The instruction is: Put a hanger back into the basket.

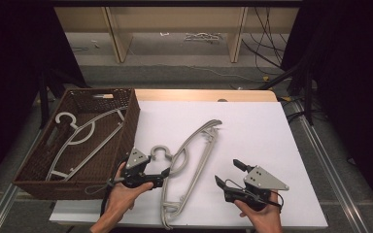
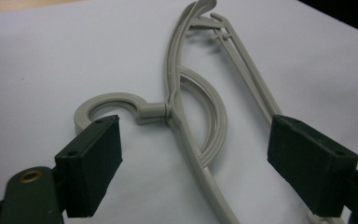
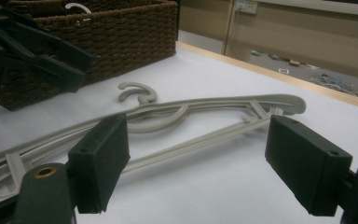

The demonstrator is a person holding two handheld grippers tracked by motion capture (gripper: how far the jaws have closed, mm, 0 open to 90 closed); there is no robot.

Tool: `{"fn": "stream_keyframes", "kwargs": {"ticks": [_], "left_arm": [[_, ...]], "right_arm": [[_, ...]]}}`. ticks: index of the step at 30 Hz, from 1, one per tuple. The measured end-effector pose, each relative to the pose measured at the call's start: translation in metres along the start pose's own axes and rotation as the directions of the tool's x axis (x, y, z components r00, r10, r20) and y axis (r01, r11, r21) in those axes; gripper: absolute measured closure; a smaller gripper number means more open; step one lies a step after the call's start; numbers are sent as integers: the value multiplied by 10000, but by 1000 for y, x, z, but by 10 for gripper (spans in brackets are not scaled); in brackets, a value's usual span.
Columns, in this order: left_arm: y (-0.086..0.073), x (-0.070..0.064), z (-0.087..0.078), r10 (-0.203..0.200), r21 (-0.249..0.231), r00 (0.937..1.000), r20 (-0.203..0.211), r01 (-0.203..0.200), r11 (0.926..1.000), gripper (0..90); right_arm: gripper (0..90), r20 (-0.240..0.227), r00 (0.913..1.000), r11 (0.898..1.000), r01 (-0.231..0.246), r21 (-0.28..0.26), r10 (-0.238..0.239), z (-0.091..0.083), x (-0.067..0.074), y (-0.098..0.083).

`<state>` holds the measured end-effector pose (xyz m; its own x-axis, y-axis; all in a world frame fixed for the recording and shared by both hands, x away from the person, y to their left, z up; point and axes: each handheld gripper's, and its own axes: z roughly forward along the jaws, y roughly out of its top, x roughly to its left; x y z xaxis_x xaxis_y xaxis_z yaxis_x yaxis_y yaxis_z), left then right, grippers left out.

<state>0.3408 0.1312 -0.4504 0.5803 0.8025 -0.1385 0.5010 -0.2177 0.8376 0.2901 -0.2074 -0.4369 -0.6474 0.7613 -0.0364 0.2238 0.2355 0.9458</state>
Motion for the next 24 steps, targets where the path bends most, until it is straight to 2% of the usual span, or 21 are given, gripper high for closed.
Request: {"fn": "stream_keyframes", "kwargs": {"ticks": [1,2,5,6,7,8,9,10,11,12,13,14,15,18,21,22,24], "left_arm": [[1,1,2,-52,149,10000,-78,53,9999,173],[1,6,7,48,596,10000,-65,-44,9982,179],[2,8,13,-4,814,10000,4,4,9967,188],[3,9,20,-47,1077,10000,38,43,9942,201],[3,9,20,-47,1077,10000,38,43,9942,216],[5,10,27,-316,1483,9992,244,277,9886,223],[5,10,27,-316,1483,9992,244,277,9886,234],[6,13,33,-476,1804,9980,417,394,9828,271],[6,13,33,-476,1804,9980,417,394,9828,294],[6,13,39,-880,1890,9950,472,776,9789,303],[6,13,39,-880,1890,9950,472,776,9789,323],[7,14,43,-1070,2015,9930,504,949,9749,342],[7,14,43,-1070,2015,9930,504,949,9749,349],[10,17,51,-1429,2143,9888,437,1304,9680,383],[10,18,56,-1566,2221,9868,405,1439,9643,422],[10,20,61,-1757,2358,9834,456,1603,9585,442],[9,20,65,-1715,2497,9843,414,1560,9557,470]], "right_arm": [[226,31,10000,10000,-24,-38,24,0,0,0],[226,57,10000,10000,-49,-58,49,0,0,0],[226,75,9999,9998,148,-155,-147,1,-1,0],[226,-14,10000,10000,15,-10,-15,1,0,0],[226,-51,10000,10000,-17,35,17,1,0,0],[226,-13,9999,9999,127,-80,-127,1,-1,0],[226,-13,9999,9999,127,-80,-127,1,-1,0],[226,-84,10000,10000,23,-57,-23,1,0,0],[226,-35,10000,10000,56,-70,-56,1,0,0],[226,-42,10000,10000,46,-58,-46,1,0,0],[226,-48,10000,10000,59,-76,-60,1,0,0],[227,-71,10000,9999,46,-93,-47,1,0,0],[227,-71,10000,9999,46,-93,-47,1,0,0],[227,-147,9999,10000,43,-78,-44,2,1,0],[227,-194,9998,9998,2,-207,-6,3,1,0],[227,-190,9998,9998,4,-186,-8,3,1,0],[228,-164,9999,9999,26,-170,-29,2,1,1]]}}
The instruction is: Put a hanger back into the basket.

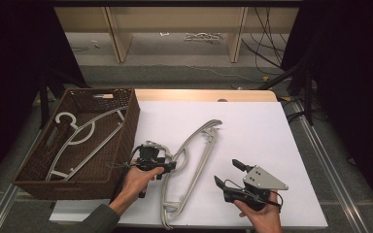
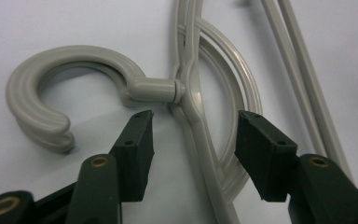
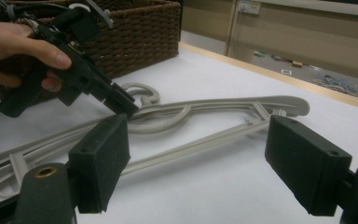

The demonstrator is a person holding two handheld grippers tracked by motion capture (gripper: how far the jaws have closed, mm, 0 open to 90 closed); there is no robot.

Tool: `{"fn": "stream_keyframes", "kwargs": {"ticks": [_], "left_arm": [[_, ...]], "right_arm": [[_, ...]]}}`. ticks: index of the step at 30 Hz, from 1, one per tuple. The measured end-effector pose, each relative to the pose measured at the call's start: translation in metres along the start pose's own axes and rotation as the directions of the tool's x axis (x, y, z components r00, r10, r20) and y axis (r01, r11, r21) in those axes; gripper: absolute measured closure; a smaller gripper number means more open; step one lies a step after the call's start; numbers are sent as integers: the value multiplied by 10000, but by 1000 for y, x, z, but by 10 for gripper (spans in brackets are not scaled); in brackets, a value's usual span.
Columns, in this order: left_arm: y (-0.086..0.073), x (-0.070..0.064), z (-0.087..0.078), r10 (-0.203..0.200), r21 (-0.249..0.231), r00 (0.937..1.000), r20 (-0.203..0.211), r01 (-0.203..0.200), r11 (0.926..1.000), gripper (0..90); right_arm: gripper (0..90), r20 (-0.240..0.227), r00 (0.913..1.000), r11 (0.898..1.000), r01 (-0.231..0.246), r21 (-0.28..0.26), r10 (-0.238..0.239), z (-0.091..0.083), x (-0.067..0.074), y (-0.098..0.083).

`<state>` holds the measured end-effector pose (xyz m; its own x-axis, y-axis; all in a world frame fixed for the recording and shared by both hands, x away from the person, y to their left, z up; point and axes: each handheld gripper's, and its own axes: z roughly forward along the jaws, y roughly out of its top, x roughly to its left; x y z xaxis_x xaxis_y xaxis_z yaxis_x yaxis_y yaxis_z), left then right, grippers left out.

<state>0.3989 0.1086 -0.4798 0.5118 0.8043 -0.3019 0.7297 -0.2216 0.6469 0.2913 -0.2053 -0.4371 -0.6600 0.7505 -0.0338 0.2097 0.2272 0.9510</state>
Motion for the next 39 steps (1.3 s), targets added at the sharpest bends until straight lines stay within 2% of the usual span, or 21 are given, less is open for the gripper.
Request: {"fn": "stream_keyframes", "kwargs": {"ticks": [3,5,6,9,10,11,12,14,16,19,20,21,24,25,26,30,33,34,37,38,39], "left_arm": [[1,1,4,45,148,10000,-60,-44,9999,504],[2,0,8,138,248,9998,-108,-135,9996,515],[2,-2,11,431,372,9987,-262,-421,9984,525],[4,-3,12,662,442,9973,-308,-648,9969,552],[4,-6,14,1088,445,9923,-591,-1062,9933,573],[4,-6,14,1088,445,9923,-591,-1062,9933,594],[4,-8,14,1353,488,9885,-671,-1322,9900,605],[4,-7,15,1334,514,9897,-512,-1308,9901,640],[4,-8,16,1326,377,9891,-646,-1303,9908,697],[5,-5,14,1339,506,9895,-546,-1312,9901,714],[5,-4,14,870,205,9948,-532,-860,9961,731],[5,-4,14,870,205,9948,-532,-860,9961,736],[3,0,14,206,-20,9992,-330,-207,9998,749],[3,0,14,206,-20,9992,-330,-207,9998,753],[3,1,13,-27,-31,9997,-259,26,10000,755],[5,3,9,-111,-280,9996,-269,104,9996,765],[7,5,3,-310,-592,9993,-202,298,9978,778],[8,5,0,-519,-832,9986,-30,514,9952,793],[8,4,-4,-304,-906,9994,-169,287,9955,795],[8,3,-4,-604,-1051,9982,41,605,9926,795],[8,3,-4,-604,-1051,9982,41,605,9926,796]], "right_arm": [[228,74,9999,9999,73,115,-74,-1,-1,0],[228,-15,10000,10000,22,-74,-23,1,0,0],[229,-51,10000,10000,4,-73,-4,1,0,0],[229,-118,9999,10000,21,-21,-21,1,0,0],[229,-33,10000,9999,80,88,-80,0,0,0],[229,-33,10000,9999,80,88,-80,0,0,0],[229,-107,9999,10000,0,-53,-1,1,0,0],[230,-103,9999,10000,2,-51,-3,1,1,0],[231,47,9999,9999,91,70,-91,0,0,1],[232,7,9999,9999,108,118,-108,-1,0,1],[232,0,9999,9999,102,122,-102,-1,0,1],[232,0,9999,9999,102,122,-102,-1,0,1],[233,-1,9999,9999,116,121,-116,-1,0,1],[233,-1,9999,9999,116,121,-116,-1,0,1],[234,19,9999,9999,112,72,-112,-1,0,1],[234,46,9997,9997,223,42,-224,-1,0,1],[233,-38,9999,9999,112,130,-112,-1,0,1],[234,-31,9999,9999,101,126,-101,-1,1,1],[234,-30,9999,9999,110,123,-110,-1,1,1],[234,-31,9999,9999,98,134,-97,-1,1,1],[234,-31,9999,9999,98,134,-97,-1,1,1]]}}
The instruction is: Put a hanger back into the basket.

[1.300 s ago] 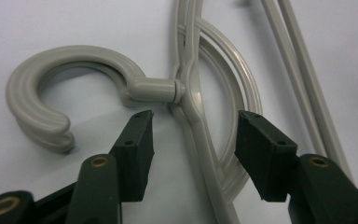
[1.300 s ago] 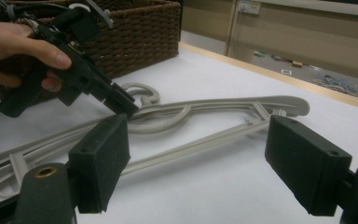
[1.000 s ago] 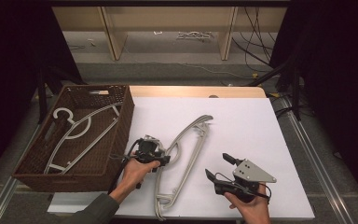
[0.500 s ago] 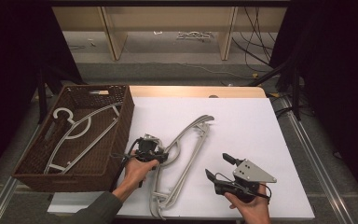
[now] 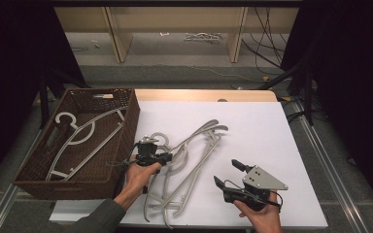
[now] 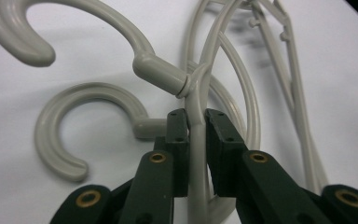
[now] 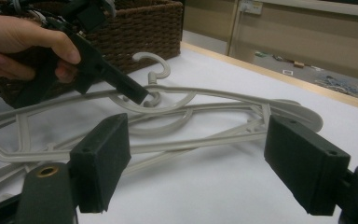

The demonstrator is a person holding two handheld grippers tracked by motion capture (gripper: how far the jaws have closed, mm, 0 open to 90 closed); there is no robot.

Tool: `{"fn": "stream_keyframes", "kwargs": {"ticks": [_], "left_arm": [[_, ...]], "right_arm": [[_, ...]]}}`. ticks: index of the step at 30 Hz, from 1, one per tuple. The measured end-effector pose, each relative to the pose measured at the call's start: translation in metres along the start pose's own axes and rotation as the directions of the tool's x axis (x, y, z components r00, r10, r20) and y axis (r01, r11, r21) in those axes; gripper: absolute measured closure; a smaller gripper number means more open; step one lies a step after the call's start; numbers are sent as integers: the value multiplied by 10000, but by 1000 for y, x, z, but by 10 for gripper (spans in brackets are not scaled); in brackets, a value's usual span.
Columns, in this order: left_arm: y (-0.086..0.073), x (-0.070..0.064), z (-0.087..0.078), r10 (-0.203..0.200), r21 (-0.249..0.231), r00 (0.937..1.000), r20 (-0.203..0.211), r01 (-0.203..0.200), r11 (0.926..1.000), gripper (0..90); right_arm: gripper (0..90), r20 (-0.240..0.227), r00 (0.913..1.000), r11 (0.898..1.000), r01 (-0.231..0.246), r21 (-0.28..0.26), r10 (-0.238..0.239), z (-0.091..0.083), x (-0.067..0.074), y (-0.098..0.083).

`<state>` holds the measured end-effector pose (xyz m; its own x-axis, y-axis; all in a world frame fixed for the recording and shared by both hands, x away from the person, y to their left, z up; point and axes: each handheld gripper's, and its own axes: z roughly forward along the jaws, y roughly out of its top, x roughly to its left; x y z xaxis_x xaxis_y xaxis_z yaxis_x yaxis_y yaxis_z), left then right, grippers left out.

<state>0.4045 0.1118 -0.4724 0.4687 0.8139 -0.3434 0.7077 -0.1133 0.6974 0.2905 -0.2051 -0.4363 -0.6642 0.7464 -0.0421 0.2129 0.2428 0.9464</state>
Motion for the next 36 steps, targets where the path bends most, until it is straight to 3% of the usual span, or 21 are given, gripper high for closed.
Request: {"fn": "stream_keyframes", "kwargs": {"ticks": [3,7,8,9,11,16,17,26,27,28,33,36], "left_arm": [[1,-2,-2,49,-117,10000,71,-48,9999,797],[4,-5,-8,469,-358,9989,65,-466,9983,819],[4,-5,-8,469,-358,9989,65,-466,9983,820],[5,-8,-11,768,-314,9970,94,-765,9966,821],[6,-10,-12,878,-225,9958,277,-872,9959,822],[8,-11,-15,990,-403,9947,284,-978,9944,824],[9,-11,-17,1165,-361,9929,260,-1155,9927,824],[11,-13,-20,1255,-615,9917,269,-1237,9904,825],[12,-12,-23,1502,-602,9885,176,-1489,9870,824],[12,-12,-23,1502,-602,9885,176,-1489,9870,825],[15,-19,-32,1687,-950,9855,196,-1661,9815,825],[17,-22,-34,1568,-1182,9872,287,-1524,9812,825]], "right_arm": [[233,-10,10000,10000,15,-13,-15,0,0,0],[234,1,10000,10000,6,0,-6,0,0,0],[234,1,10000,10000,6,0,-6,0,0,0],[233,-27,10000,10000,-16,-7,16,0,0,0],[233,-8,10000,10000,-5,-9,5,0,0,0],[234,-16,10000,10000,10,-13,-10,0,1,0],[234,-22,10000,10000,7,11,-7,0,0,0],[234,-60,10000,10000,9,82,-9,1,1,0],[237,-99,9999,10000,49,14,-49,2,1,0],[237,-99,9999,10000,49,14,-49,2,1,0],[239,211,9982,9984,561,56,-562,5,-7,4],[239,349,9985,9991,421,64,-423,6,-11,3]]}}
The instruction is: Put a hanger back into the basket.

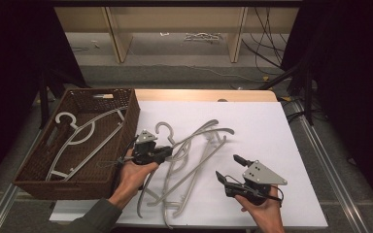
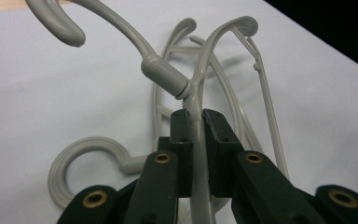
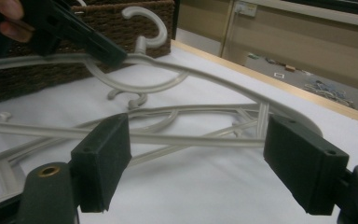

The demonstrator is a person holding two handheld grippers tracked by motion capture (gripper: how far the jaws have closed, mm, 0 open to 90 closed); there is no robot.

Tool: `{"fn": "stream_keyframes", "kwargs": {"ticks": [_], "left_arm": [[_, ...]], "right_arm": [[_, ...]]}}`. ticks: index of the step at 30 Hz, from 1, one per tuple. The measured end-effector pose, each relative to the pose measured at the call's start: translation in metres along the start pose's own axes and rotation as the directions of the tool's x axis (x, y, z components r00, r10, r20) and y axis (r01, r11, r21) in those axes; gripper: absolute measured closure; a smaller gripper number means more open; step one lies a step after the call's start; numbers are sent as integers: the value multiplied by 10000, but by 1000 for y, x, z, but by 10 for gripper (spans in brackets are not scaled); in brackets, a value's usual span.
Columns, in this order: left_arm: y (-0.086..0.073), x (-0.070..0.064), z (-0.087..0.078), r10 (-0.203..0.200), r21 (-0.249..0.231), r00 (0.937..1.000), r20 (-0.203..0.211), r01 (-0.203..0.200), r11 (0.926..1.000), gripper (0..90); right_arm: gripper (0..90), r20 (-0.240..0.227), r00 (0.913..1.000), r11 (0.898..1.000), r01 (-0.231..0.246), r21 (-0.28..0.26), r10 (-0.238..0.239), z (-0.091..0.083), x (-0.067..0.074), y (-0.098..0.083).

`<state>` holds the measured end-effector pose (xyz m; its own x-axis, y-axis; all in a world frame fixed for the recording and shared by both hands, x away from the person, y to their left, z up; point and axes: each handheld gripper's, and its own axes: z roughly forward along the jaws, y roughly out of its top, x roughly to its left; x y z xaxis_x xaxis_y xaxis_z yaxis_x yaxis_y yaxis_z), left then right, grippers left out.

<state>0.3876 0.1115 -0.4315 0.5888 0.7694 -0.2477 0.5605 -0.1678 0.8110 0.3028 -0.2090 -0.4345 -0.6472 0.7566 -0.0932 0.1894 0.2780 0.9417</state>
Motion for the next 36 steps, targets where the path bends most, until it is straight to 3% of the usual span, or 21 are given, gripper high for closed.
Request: {"fn": "stream_keyframes", "kwargs": {"ticks": [4,12,17,22,26,29,30,33,36], "left_arm": [[9,-7,-14,535,-326,9985,-98,-538,9980,825],[26,-11,-44,558,-944,9984,51,-551,9940,825],[41,-5,-71,546,-1415,9982,-260,-577,9883,825],[52,-2,-89,626,-1644,9972,-407,-684,9840,825],[63,5,-108,702,-1870,9957,-597,-803,9791,825],[68,16,-128,740,-2100,9918,-1041,-947,9731,825],[68,16,-128,740,-2100,9918,-1041,-947,9731,825],[68,31,-144,546,-2312,9888,-1387,-859,9691,825],[66,41,-156,234,-2303,9879,-1536,-588,9713,825]], "right_arm": [[240,-31,9999,9999,-170,17,170,-1,-2,0],[240,-130,9999,10000,-75,-54,74,-1,0,0],[239,-171,9996,9997,-234,-54,233,-2,-1,0],[239,-103,9999,9997,-103,-220,101,-1,-2,-1],[239,-66,9999,9997,-141,-208,140,-1,-1,-1],[239,-58,9999,9997,-128,-225,127,-1,-2,-1],[239,-58,9999,9997,-128,-225,127,-1,-2,-1],[239,-124,9999,9998,-99,-148,97,-1,-2,-1],[239,-112,9999,9998,-114,-143,112,-1,-2,-1]]}}
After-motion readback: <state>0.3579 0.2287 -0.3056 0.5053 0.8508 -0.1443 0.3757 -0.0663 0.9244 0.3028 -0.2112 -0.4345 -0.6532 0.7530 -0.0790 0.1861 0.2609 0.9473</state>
